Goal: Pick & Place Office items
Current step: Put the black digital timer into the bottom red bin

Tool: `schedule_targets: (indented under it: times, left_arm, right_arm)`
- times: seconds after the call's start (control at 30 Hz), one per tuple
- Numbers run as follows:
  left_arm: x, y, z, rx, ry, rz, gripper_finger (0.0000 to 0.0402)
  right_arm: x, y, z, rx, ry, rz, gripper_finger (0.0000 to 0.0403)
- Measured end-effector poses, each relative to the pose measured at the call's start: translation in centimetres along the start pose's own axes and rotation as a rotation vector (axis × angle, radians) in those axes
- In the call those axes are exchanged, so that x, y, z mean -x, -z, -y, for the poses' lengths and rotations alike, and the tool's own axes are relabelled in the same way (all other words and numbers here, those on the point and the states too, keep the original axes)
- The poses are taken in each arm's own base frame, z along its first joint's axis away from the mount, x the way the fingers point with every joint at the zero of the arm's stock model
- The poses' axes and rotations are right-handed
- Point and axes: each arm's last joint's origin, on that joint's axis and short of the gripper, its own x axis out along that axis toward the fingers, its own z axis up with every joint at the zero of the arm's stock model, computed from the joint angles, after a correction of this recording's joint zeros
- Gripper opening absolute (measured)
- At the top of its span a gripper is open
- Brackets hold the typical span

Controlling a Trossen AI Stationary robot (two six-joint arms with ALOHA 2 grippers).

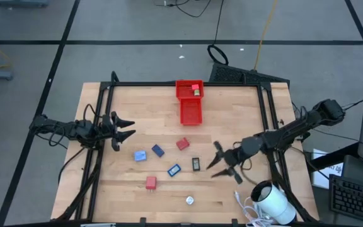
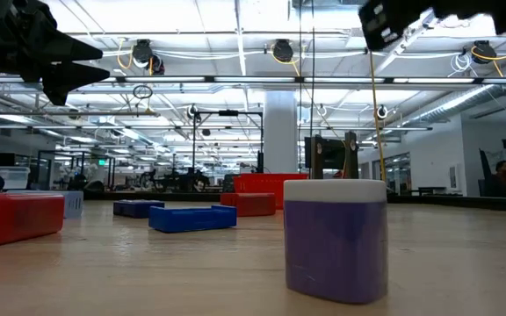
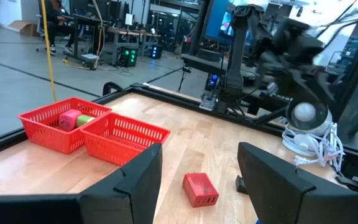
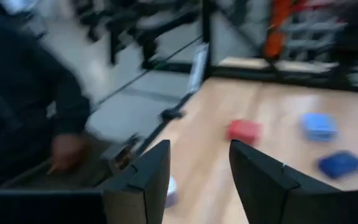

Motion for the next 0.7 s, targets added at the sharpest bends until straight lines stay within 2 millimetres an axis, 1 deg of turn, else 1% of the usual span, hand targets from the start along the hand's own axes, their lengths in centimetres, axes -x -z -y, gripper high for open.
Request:
schedule_targets:
  times: [0.07,0.2,0.37,0.43,0.53,0.7]
  left_arm:
    - [0.0,0.0,0.0,0.000,0.000,0.000,0.0214]
    - [0.0,0.0,0.0,0.000,0.000,-0.001,0.0214]
    - [0.0,0.0,0.0,0.000,0.000,-0.001,0.0214]
    - [0.0,0.0,0.0,0.000,0.000,0.000,0.0214]
    - [0.0,0.0,0.0,0.000,0.000,0.000,0.0214]
    - [0.0,0.0,0.0,0.000,0.000,-0.001,0.0214]
  right_arm:
    - [1.3,0.7,0.4,-0.013,0.051,0.067,0.0152]
    - [3.7,2.4,0.7,-0.040,0.102,0.185,0.0150]
    - [5.8,4.0,0.6,-0.047,0.087,0.326,0.0150]
    - [6.3,4.4,0.5,-0.044,0.082,0.362,0.0150]
    - [6.6,4.7,0.5,-0.045,0.079,0.381,0.0150]
    - [6.4,5.1,0.6,-0.091,0.073,0.335,0.0150]
